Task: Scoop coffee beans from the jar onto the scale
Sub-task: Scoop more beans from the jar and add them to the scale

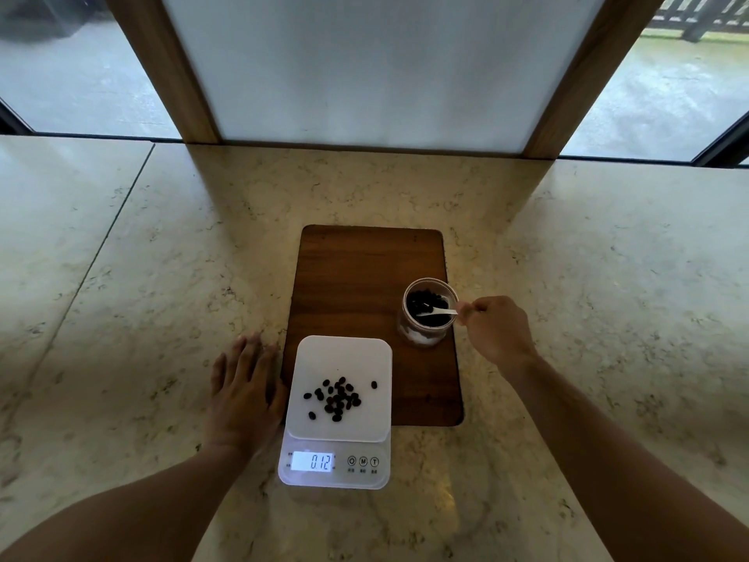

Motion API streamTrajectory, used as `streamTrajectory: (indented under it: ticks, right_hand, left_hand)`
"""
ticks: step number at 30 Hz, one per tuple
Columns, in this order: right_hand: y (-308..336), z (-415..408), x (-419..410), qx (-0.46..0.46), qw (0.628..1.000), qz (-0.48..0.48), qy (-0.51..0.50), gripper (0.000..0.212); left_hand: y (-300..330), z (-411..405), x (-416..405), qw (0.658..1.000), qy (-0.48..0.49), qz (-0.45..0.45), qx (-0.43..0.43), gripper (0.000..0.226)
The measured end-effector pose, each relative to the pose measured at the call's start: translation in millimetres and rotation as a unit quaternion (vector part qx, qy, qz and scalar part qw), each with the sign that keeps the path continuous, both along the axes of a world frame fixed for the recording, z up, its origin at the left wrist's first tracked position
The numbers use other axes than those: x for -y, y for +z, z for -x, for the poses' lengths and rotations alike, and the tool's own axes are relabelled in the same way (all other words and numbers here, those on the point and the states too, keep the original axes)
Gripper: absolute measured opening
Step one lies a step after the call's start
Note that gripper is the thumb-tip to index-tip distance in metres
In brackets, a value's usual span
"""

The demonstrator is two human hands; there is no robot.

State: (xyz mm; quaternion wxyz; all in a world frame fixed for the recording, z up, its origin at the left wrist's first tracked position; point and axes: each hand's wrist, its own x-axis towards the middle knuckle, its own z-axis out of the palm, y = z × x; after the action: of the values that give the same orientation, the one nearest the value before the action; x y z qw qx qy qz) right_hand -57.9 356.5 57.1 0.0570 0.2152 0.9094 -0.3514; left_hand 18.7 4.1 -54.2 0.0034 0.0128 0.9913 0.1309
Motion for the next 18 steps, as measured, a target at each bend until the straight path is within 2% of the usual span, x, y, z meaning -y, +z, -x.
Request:
streamTrajectory:
  ticks: [18]
  right_hand:
    - [-2.7,0.9,-3.5,0.025,0.996,0.065,-0.046,0.035]
  left_hand:
    - [0.5,0.6,-0.5,1.000,0.000,0.000,0.005,0.063]
